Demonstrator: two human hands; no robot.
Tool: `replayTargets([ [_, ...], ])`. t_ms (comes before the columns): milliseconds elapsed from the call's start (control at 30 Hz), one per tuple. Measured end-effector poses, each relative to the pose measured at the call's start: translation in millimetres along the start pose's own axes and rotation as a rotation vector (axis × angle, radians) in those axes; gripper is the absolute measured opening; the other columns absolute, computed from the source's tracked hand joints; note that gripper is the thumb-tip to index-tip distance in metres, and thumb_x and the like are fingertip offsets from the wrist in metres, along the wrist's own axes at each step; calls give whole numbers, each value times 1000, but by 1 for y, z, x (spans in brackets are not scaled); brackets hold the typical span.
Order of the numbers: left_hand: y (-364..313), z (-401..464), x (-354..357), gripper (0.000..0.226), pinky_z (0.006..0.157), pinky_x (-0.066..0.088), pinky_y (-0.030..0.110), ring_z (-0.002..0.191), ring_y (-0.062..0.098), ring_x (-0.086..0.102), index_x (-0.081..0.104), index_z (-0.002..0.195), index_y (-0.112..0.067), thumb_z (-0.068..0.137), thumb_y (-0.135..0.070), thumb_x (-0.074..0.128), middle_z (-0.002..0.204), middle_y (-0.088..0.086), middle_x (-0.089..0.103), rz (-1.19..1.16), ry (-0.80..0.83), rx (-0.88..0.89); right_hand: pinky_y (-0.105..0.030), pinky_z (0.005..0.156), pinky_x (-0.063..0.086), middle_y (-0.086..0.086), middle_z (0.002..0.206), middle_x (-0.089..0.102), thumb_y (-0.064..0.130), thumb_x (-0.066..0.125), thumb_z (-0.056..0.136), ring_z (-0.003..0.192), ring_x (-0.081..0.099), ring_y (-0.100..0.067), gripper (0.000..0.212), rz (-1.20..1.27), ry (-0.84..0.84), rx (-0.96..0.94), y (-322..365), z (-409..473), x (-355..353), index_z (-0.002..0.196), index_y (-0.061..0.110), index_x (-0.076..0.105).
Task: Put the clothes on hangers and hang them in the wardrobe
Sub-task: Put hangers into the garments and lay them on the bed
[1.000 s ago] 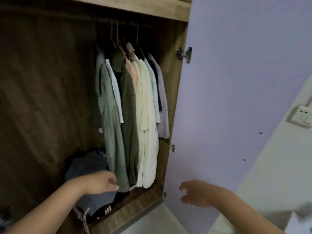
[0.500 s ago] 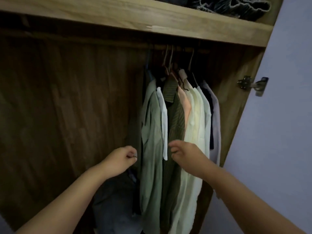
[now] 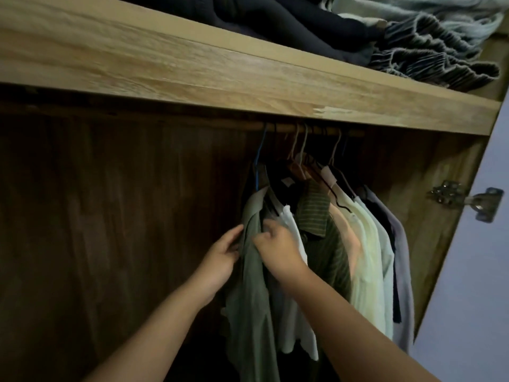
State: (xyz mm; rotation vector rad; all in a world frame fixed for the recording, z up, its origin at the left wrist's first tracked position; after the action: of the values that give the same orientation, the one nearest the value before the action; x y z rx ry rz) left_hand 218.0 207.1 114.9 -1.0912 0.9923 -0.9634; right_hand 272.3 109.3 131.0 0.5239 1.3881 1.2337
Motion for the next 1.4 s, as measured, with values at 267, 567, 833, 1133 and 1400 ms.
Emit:
replayTargets([
  [267, -8, 8, -23, 57, 91, 31, 7, 118, -3, 37, 42, 133, -30, 94, 10, 29, 138, -10, 41, 40, 47, 58, -50, 102, 43, -22, 136, 46, -18, 30, 82, 123, 49, -38, 67, 707, 70, 172, 13, 25, 25, 143, 11, 30],
  [567, -63, -5, -36, 50, 83, 38, -3, 105, -17, 51, 55, 113, -34, 92, 9, 37, 114, -23, 56, 85, -131, 358, -46, 79, 55, -22, 117, 58, -24, 15, 75, 101, 60, -35, 72, 1218, 160, 35, 48, 6, -19, 125, 13, 51],
  [833, -63, -15, -6, 42, 84, 37, 15, 110, 6, 46, 58, 117, -15, 89, 11, 41, 112, 1, 54, 154, -293, 352, -38, 73, 58, -16, 113, 64, -26, 17, 61, 98, 66, -29, 80, 930, 296, 9, -5, -56, -79, 111, 15, 65],
  [1133, -50, -35, 63, 50, 116, 18, 32, 138, 27, 27, 35, 141, -5, 92, -1, 46, 148, 15, 31, 517, -412, 409, -34, 69, 53, -22, 94, 68, -12, 31, 40, 83, 66, -33, 74, 579, 288, 84, -63, -164, -197, 102, 7, 66],
  [1400, -34, -71, 153, 57, 94, 36, 36, 117, 36, 51, 62, 111, -2, 86, -42, 31, 123, 20, 58, 884, -107, 606, -29, 70, 57, -17, 89, 70, -12, 31, 42, 80, 68, -26, 69, 441, 257, 170, -108, -253, -282, 101, -1, 66],
])
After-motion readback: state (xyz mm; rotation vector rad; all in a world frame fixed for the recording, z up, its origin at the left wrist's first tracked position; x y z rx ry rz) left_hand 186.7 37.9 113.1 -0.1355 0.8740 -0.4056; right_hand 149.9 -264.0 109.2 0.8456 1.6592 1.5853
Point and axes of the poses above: each hand's wrist, its own z-axis towards the middle knuckle, its own x-axis out of the palm, y = z × x, the point moved 4 cm from there along z, towards the middle knuckle
